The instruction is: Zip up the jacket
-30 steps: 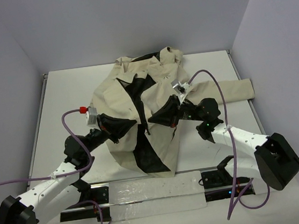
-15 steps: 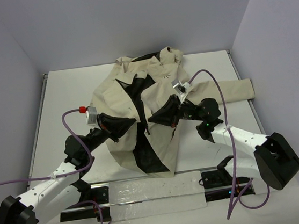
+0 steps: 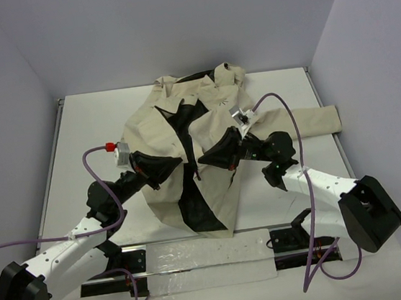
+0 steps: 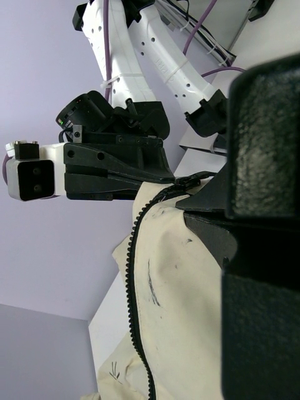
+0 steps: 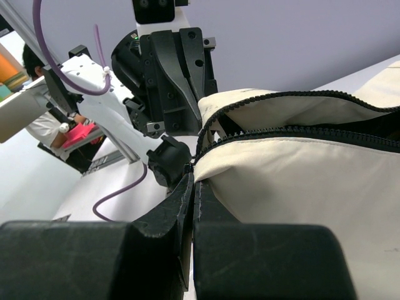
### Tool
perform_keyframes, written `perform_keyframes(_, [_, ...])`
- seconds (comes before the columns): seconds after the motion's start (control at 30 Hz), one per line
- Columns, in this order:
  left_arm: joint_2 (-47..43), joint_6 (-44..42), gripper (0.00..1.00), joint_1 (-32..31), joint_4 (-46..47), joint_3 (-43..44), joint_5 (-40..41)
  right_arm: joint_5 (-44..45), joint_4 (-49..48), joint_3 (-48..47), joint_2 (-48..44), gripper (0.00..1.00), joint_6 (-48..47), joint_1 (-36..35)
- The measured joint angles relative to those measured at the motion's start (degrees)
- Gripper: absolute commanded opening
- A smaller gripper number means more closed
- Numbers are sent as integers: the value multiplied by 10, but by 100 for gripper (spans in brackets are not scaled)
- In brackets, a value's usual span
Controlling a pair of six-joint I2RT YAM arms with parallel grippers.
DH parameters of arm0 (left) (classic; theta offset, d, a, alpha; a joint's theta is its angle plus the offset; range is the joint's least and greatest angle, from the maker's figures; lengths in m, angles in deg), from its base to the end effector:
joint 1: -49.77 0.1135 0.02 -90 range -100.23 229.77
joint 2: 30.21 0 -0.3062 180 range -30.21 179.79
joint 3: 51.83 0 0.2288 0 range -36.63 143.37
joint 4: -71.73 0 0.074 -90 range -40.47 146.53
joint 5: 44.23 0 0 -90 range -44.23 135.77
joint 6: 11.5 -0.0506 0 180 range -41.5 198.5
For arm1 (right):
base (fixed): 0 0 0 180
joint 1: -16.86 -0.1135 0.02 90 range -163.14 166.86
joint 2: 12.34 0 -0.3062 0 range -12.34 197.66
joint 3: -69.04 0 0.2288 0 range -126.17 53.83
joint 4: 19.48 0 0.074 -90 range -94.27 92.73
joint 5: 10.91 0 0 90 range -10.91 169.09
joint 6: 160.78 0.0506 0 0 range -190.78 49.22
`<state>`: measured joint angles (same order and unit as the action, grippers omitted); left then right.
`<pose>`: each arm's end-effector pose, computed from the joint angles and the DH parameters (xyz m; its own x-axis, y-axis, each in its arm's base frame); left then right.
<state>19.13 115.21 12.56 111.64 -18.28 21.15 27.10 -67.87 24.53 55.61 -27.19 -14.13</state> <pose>0.1069 -0.1076 0.3326 -0.2487 -0.4935 -0.8334 0.8780 0.2484 -0.4091 0.1598 0.1425 0.3506 -0.3789 0.2677 -0.8859 -0.9225 -0.0338 0.3844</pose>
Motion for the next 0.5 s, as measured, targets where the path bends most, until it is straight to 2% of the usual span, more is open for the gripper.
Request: perform_keyframes(0.5, [4, 0, 0, -3, 0, 0, 0, 0, -14, -1, 11, 0, 8, -3])
